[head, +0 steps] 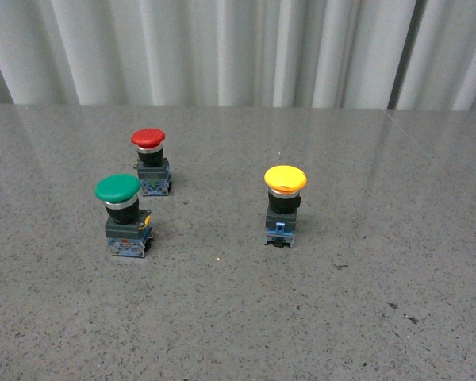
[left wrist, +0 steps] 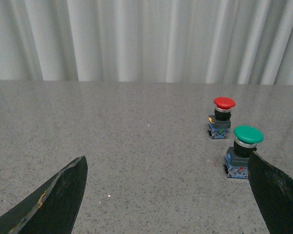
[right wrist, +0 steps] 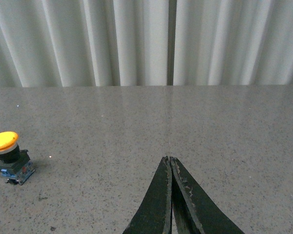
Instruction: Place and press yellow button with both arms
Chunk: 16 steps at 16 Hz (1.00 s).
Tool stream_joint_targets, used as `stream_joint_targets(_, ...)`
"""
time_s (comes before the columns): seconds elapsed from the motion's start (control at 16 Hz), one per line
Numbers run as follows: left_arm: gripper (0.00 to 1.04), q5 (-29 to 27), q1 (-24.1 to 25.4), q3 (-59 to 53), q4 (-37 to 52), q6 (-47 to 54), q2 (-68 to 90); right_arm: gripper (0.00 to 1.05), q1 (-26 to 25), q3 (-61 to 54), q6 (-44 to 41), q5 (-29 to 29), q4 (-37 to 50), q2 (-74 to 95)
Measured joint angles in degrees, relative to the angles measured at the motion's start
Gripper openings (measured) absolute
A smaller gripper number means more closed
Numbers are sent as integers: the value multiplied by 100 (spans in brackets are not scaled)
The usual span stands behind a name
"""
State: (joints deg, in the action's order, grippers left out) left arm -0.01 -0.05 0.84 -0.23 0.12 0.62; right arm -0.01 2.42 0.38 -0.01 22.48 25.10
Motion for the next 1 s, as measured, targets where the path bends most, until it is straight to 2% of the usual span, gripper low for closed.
stream_joint_targets(0.12,98,4,0,0,-2,2,0,2,0,-173,-2,0,35,-170)
stream_joint_targets(0.81,98,0,0,0,-2,0,0,2,0,-173,-2,2,-1239,-1515)
stream_joint_targets(0.94,98,-4,0,0,-2,0,0,2,0,-168,-2,0,-2308,-2363)
stream_joint_targets(1.0,98,0,0,0,-2,0,0,2,0,-155,-2,-4,-2159,-2487)
